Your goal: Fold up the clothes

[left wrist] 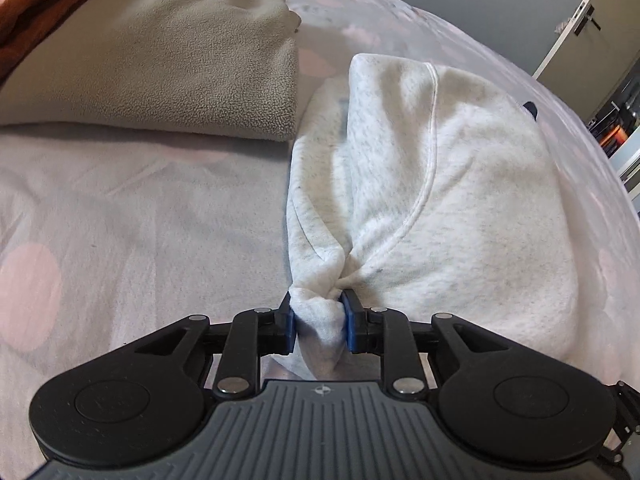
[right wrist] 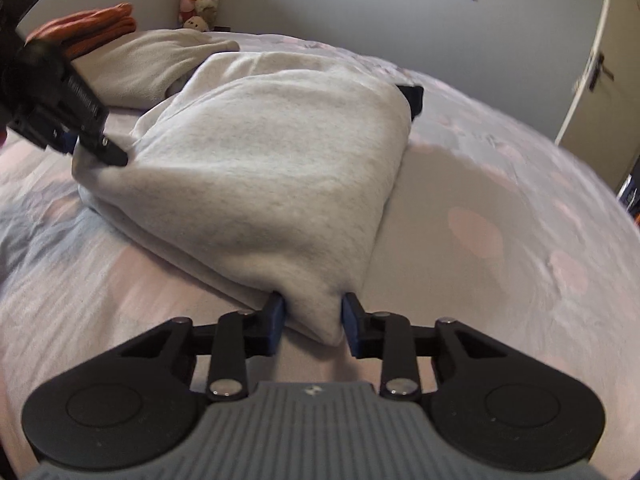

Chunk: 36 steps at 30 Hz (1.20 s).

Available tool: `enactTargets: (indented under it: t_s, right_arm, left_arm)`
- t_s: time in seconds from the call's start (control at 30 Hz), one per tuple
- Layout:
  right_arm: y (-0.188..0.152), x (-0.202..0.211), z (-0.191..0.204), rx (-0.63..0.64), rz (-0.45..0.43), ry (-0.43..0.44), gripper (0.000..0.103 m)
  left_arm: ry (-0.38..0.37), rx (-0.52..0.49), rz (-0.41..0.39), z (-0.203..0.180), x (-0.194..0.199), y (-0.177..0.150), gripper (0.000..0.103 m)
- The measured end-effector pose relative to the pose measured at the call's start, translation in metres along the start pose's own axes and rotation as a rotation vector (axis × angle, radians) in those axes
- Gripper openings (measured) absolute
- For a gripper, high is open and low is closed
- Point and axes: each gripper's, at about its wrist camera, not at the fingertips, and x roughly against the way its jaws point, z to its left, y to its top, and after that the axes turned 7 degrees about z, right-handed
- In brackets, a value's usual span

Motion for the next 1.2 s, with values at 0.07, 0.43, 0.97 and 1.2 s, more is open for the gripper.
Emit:
enactTargets:
  t_s: [0.07, 0.43, 0.97, 1.2]
  right_arm:
    - [0.000, 0.000, -0.006, -0.034, 0.016, 0.020, 0.027]
    - [-0.014, 0.034, -0.041, -0.314, -0.038, 0.098, 0.048]
    - [-0.005, 0.014, 0.019, 0.013, -0.019, -0.043, 0.061]
    - [-0.009, -0.002, 0.047, 0.235, -0.038, -0.240, 0.060]
  left_arm:
    - [0.009, 0.020, -0.008, 0.003, 0.005, -0.002, 0.031]
    - [-0.004, 0.277, -0.123, 0.046, 0.048, -0.014, 0.053]
    - [-0.160, 0.261, -0.113, 0.041, 0.042, -0.009, 0.057]
    - [-0.127, 0.181, -0.056, 0.027, 0.031, -0.009, 0.057]
